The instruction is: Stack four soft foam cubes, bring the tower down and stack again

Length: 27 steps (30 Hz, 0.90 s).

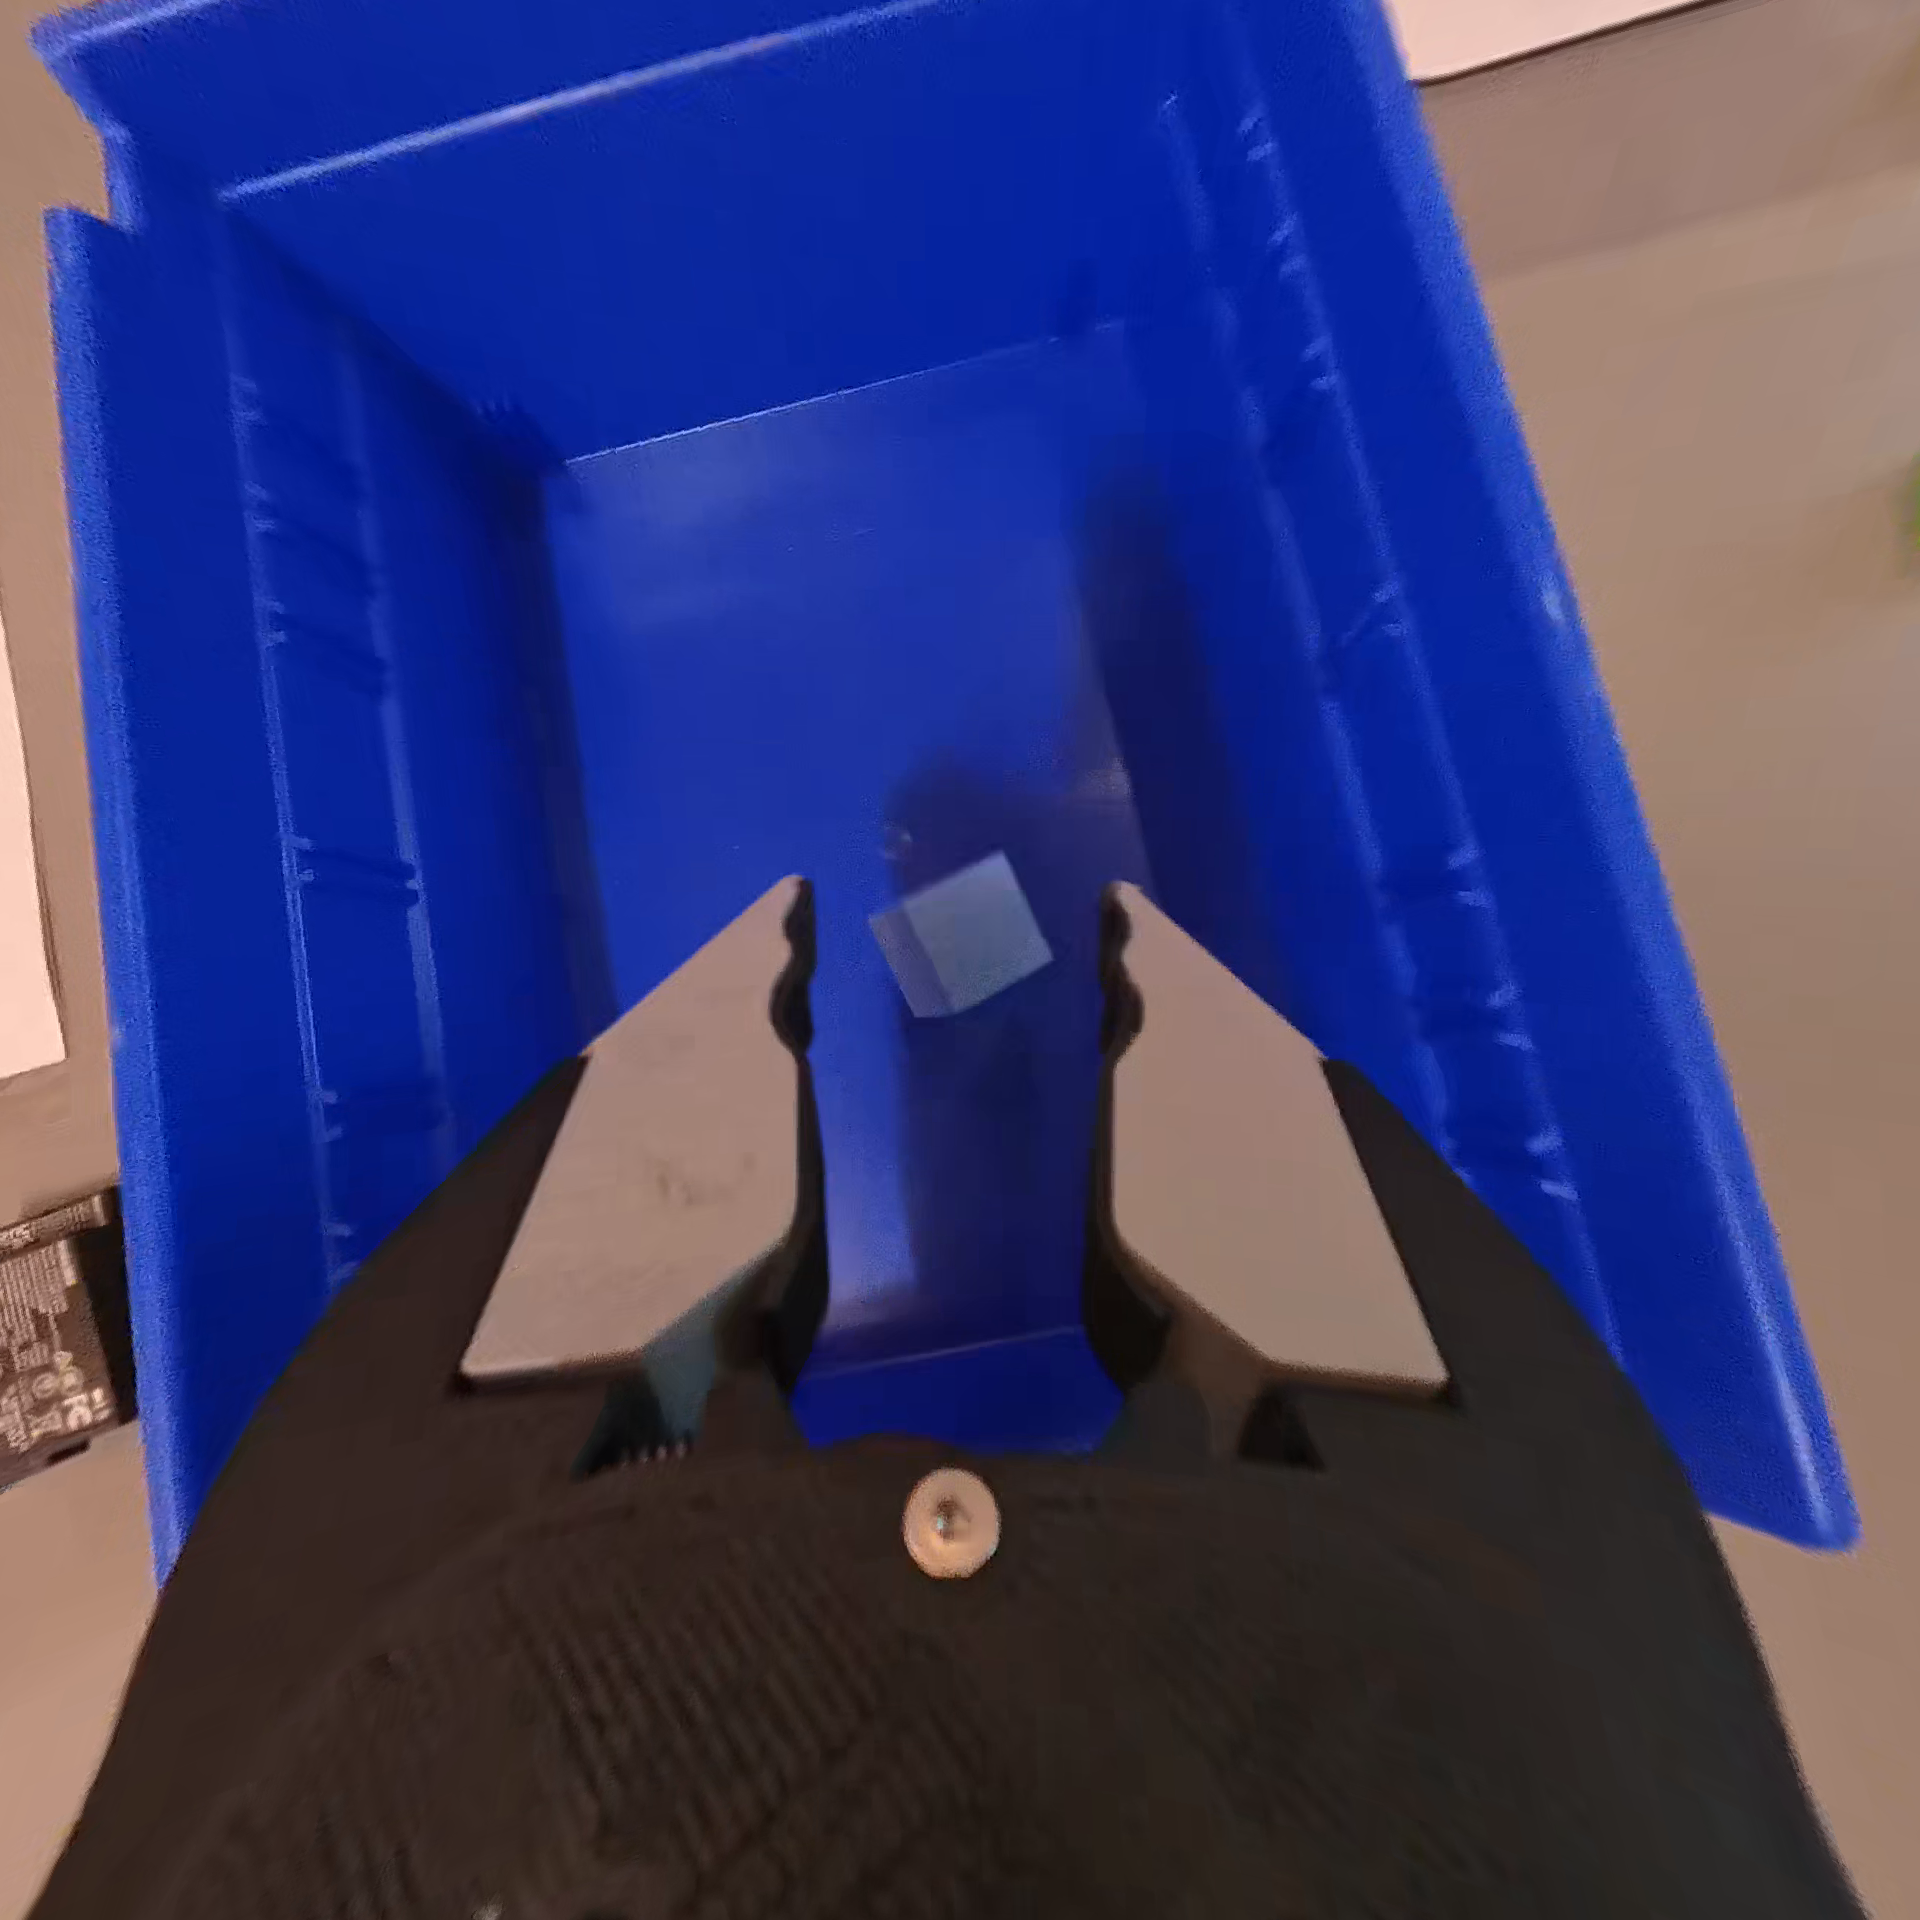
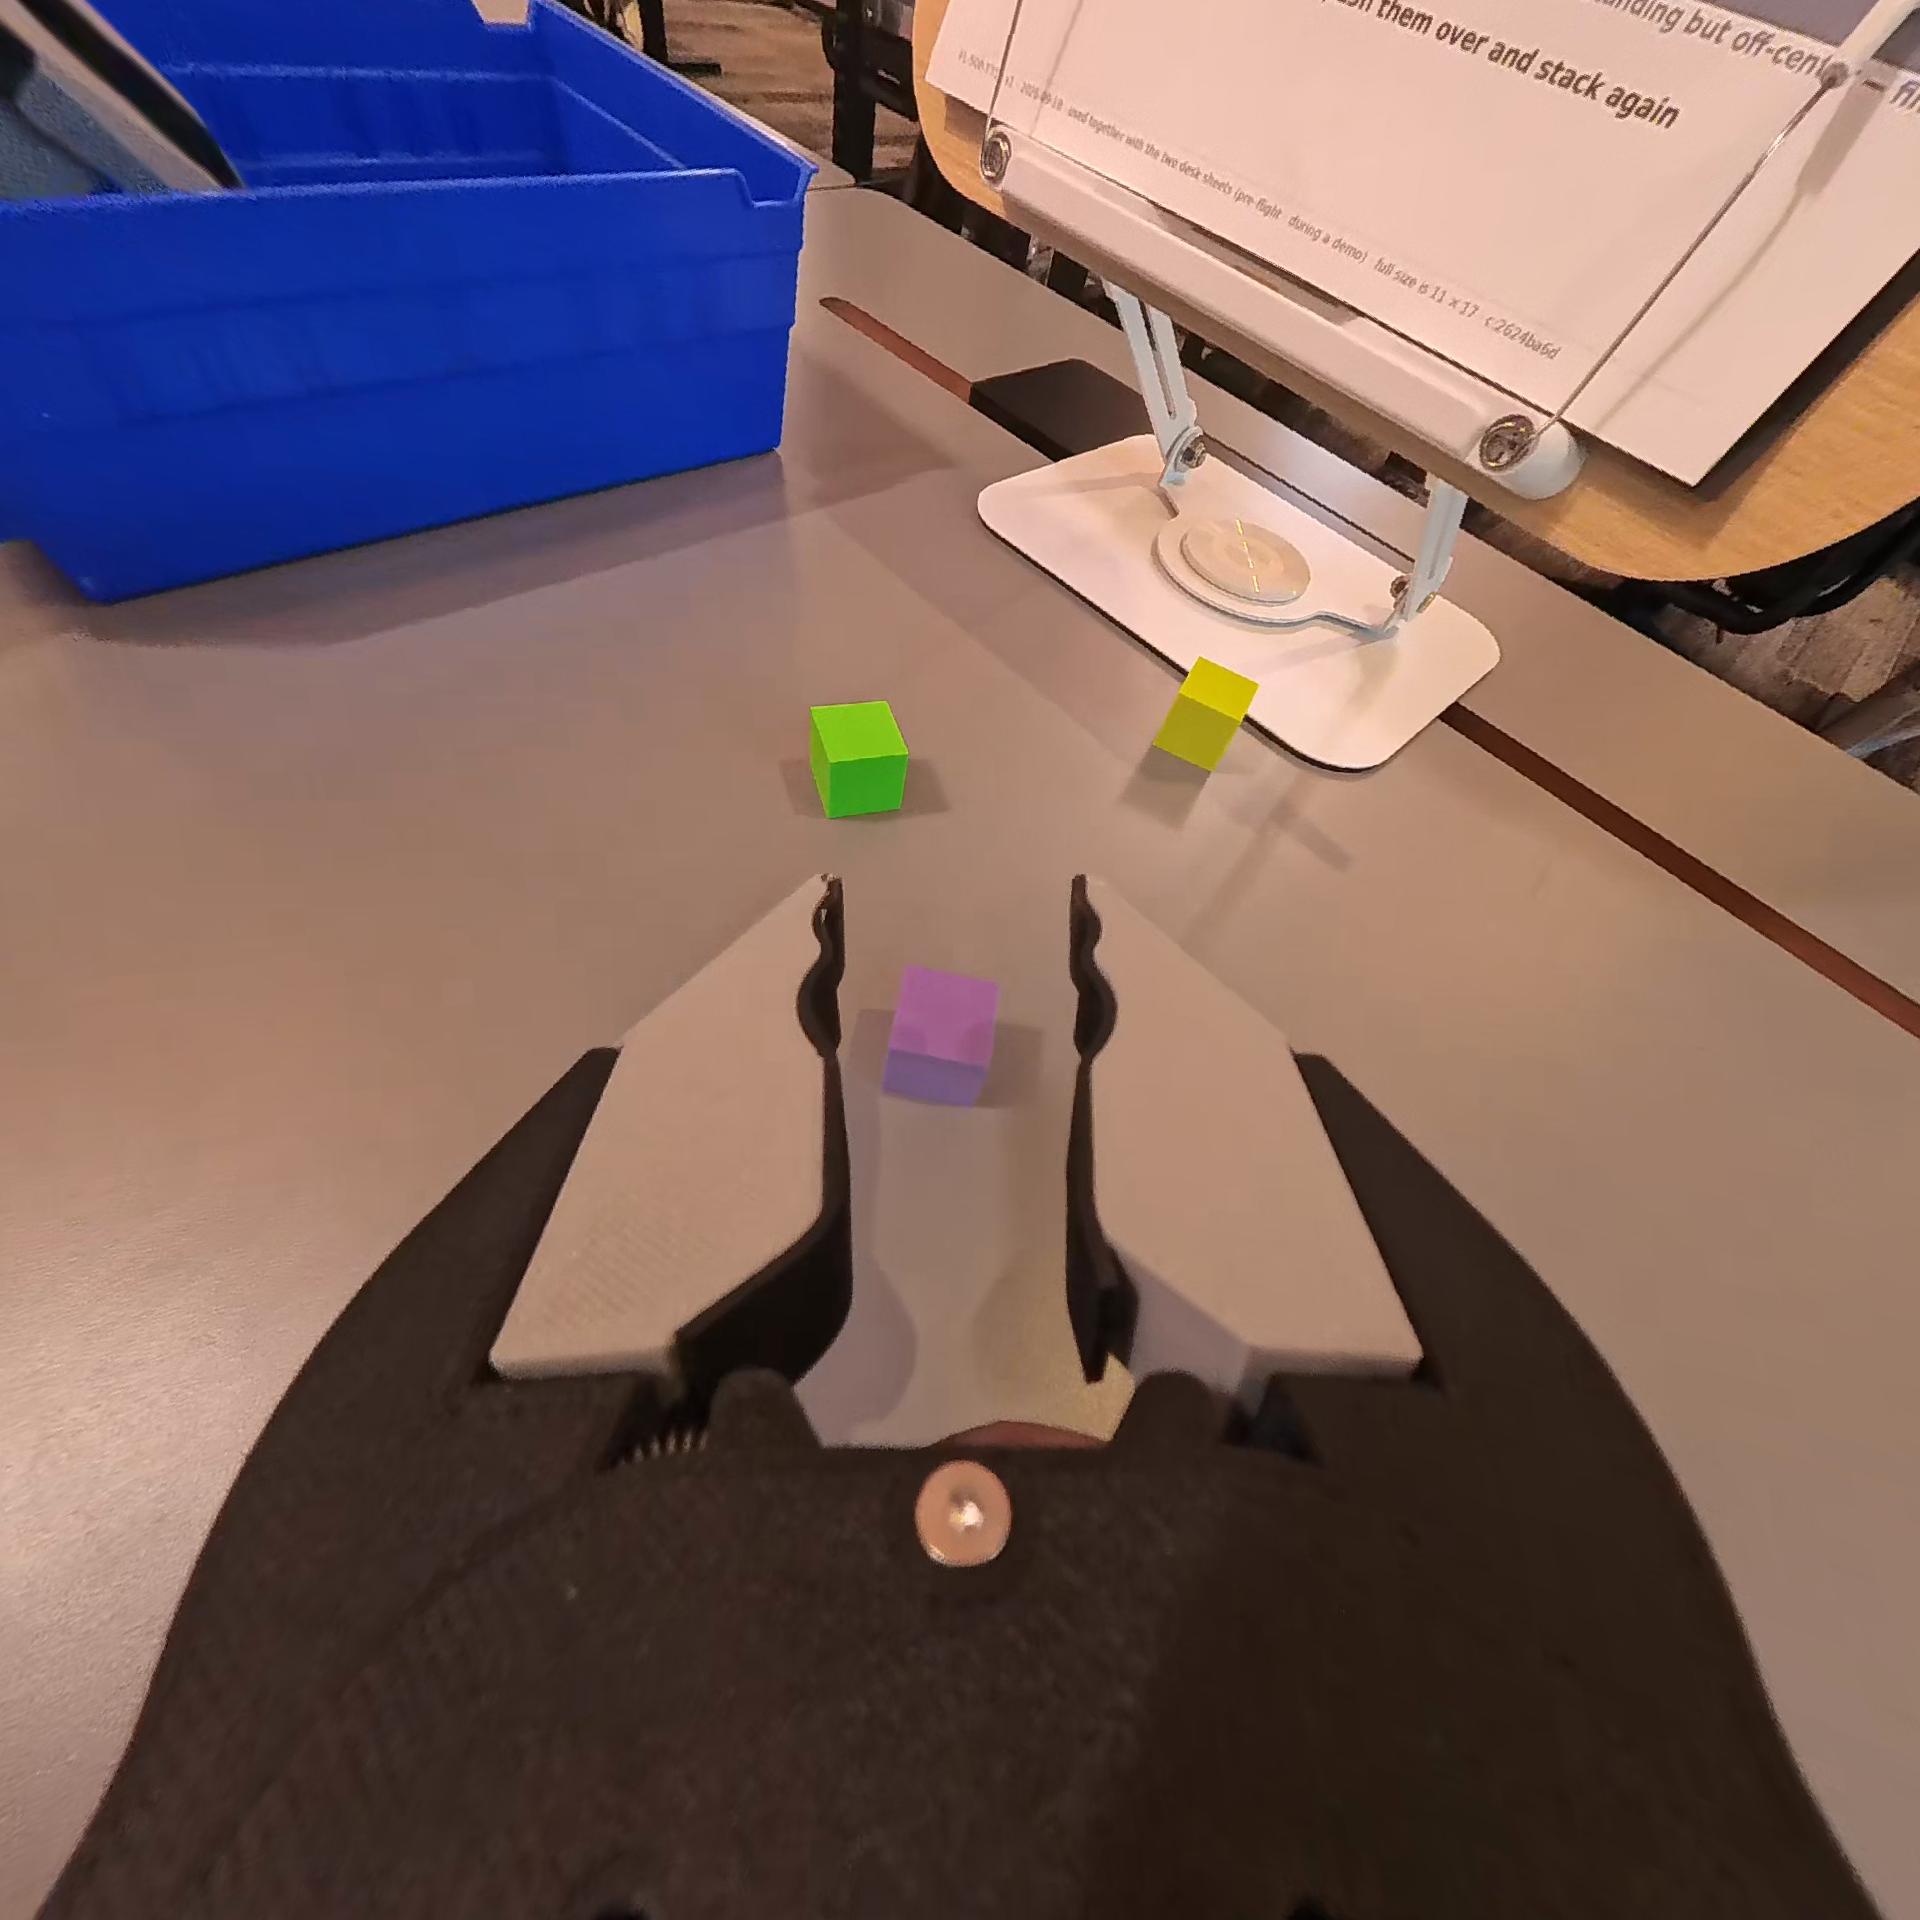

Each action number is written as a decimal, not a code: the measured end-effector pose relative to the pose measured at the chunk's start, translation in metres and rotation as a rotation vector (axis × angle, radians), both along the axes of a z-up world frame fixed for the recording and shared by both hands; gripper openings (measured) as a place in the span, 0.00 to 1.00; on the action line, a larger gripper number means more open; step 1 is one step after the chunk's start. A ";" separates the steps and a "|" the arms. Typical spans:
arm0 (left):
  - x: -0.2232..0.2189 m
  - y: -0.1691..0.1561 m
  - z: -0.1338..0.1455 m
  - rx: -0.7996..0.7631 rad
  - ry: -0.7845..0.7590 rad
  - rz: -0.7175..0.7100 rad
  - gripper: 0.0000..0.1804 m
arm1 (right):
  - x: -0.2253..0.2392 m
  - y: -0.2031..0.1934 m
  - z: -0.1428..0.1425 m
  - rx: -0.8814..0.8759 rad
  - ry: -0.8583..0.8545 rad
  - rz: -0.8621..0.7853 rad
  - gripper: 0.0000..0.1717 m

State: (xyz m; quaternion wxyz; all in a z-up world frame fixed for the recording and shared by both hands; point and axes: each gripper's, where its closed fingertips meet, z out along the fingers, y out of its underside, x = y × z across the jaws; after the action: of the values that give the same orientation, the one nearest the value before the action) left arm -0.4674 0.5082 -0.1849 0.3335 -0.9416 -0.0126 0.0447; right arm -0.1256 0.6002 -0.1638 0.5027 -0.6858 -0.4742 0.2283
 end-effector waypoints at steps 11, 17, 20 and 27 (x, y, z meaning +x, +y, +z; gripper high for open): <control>0.138 0.050 0.092 0.255 -0.034 -0.315 0.31 | 0.003 0.000 0.012 0.010 0.037 -0.003 0.24; 0.229 0.095 0.012 0.047 0.049 -0.480 0.28 | 0.011 0.008 0.016 -0.006 0.064 -0.031 0.24; 0.237 0.117 -0.027 -0.015 0.041 -0.435 0.33 | 0.014 0.011 0.017 -0.021 0.081 -0.037 0.24; 0.241 0.128 -0.048 -0.043 -0.073 -0.415 0.14 | 0.015 0.009 0.025 -0.013 0.100 -0.030 0.24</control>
State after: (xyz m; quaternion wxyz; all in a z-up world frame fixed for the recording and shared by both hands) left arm -0.2262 0.6362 -0.2329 0.3148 -0.9319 0.1703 -0.0586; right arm -0.1108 0.6095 -0.1392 0.5246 -0.6839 -0.4366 0.2576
